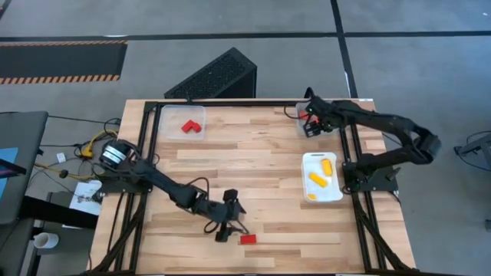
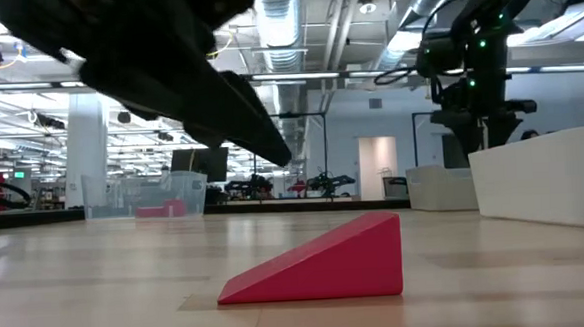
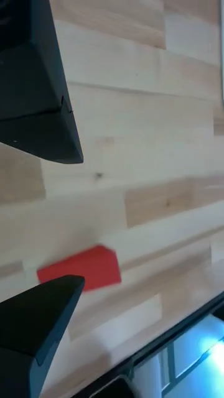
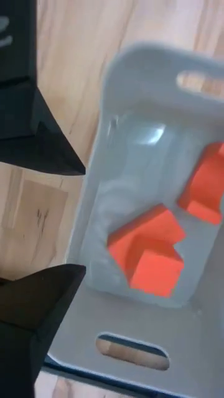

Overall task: Sort & place blocks by color
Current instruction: Put the red block into the transparent bin

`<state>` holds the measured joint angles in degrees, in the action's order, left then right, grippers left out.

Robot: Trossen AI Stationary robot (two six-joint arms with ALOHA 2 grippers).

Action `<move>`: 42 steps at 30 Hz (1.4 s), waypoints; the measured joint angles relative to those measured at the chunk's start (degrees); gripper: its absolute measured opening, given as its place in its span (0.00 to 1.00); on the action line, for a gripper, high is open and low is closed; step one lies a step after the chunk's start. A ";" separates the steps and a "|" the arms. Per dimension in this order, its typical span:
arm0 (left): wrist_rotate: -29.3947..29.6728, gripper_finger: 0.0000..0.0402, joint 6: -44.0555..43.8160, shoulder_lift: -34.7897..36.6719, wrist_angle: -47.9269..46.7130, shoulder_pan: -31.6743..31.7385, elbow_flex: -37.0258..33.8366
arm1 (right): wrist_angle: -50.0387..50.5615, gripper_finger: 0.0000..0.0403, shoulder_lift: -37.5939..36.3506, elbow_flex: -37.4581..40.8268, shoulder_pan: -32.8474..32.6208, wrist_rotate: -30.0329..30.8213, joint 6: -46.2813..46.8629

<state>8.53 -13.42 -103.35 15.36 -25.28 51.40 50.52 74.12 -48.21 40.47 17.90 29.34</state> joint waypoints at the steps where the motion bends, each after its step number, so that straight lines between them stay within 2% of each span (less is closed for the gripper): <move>1: 0.68 0.73 0.05 0.00 0.06 -0.60 0.00 | -0.03 0.66 -0.51 0.00 -0.50 0.01 0.39; 6: 3.28 0.73 0.15 -2.65 2.29 -3.06 1.12 | 0.03 0.66 -3.87 0.00 -2.82 0.02 1.91; 8: 3.68 0.73 0.22 -5.68 2.64 -3.97 4.10 | 0.10 0.66 -5.38 0.00 -4.00 0.12 3.68; 16: 10.56 0.73 0.36 -15.68 -7.59 -6.97 15.74 | 1.62 0.66 -10.80 0.00 -12.72 -2.20 13.26; 23: 11.12 0.73 -5.68 -18.56 -8.45 -6.50 18.24 | 1.67 0.66 -12.91 0.00 -18.94 -1.47 19.03; 27: 11.13 0.62 -6.59 -18.32 -10.94 -5.44 18.08 | 1.66 0.66 -13.04 0.02 -20.88 -1.50 19.76; 29: 10.48 0.52 -5.47 -18.26 -11.57 -4.95 18.06 | 1.62 0.66 -13.08 0.02 -21.52 -1.48 19.72; 33: 9.23 0.24 -3.03 -18.16 -11.49 -3.59 17.97 | 0.24 0.66 -14.25 -0.78 -22.96 -1.43 14.30; 37: 8.64 0.23 1.12 -16.61 -12.38 -1.63 17.77 | -6.39 0.64 -17.10 -2.08 -27.02 -1.32 11.03; 40: 9.77 0.23 5.09 -13.16 -18.66 0.84 17.51 | -13.15 0.62 -20.18 -2.70 -31.19 -1.26 9.42; 42: 12.90 0.23 6.16 -9.72 -23.88 2.78 17.52 | -15.81 0.61 -22.40 -2.75 -33.85 -1.28 9.12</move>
<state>21.43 -7.26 -113.07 -8.51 -22.50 68.91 34.71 51.72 -50.96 6.62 16.62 38.46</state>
